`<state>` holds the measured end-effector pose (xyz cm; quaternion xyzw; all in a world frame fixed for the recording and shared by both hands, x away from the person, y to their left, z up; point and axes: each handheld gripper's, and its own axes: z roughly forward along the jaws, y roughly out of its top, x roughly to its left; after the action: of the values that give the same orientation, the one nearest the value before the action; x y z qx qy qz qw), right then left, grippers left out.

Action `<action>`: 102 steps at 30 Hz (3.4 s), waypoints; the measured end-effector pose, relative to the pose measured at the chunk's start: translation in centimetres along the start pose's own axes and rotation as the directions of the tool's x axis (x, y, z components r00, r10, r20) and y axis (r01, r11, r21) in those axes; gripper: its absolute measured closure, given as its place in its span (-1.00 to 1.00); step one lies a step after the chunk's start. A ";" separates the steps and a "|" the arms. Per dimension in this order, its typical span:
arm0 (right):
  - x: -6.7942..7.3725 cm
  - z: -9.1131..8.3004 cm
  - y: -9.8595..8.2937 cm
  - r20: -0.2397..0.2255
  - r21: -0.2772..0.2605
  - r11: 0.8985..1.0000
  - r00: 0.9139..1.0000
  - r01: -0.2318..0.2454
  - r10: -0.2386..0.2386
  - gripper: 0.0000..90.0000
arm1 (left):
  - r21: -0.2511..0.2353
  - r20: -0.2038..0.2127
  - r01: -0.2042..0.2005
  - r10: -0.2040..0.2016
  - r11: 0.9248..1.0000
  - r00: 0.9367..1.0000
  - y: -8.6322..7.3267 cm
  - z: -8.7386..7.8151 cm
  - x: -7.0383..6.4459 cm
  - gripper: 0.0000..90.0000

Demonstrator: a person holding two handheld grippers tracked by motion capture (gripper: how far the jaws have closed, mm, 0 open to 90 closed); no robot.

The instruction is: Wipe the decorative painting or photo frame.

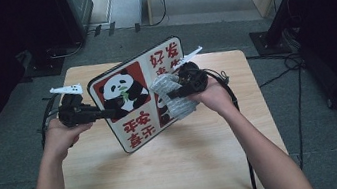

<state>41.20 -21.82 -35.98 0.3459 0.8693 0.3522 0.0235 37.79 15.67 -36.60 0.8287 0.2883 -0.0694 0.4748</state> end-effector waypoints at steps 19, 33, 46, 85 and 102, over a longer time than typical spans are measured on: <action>-0.4 1.9 -2.5 -0.022 0.033 0.999 0.999 -0.031 0.032 0.50 | -0.002 0.006 0.004 -0.004 1.000 1.000 0.0 0.0 0.0 0.71; -0.8 3.8 -4.6 -0.027 0.060 0.997 0.999 -0.040 0.042 0.50 | -0.003 0.012 0.007 -0.007 1.000 1.000 -0.1 0.0 0.1 0.70; -1.1 5.5 -6.3 -0.043 0.082 0.994 0.997 -0.065 0.069 0.49 | -0.006 0.020 0.010 -0.010 1.000 1.000 -0.1 0.0 0.1 0.69; -0.4 1.7 -4.5 -0.047 0.038 0.998 0.997 -0.052 0.054 0.51 | -0.012 0.011 0.028 -0.027 1.000 1.000 -0.2 0.0 0.0 0.69; 1.9 -3.3 2.3 -0.032 -0.013 0.999 0.999 0.030 -0.030 0.52 | -0.016 0.012 0.033 -0.033 0.999 0.999 -0.2 0.0 0.1 0.68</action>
<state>40.15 -21.41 -31.62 0.3269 0.8725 0.3628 0.0167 37.74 15.77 -36.79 0.8194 0.2995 -0.0798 0.4822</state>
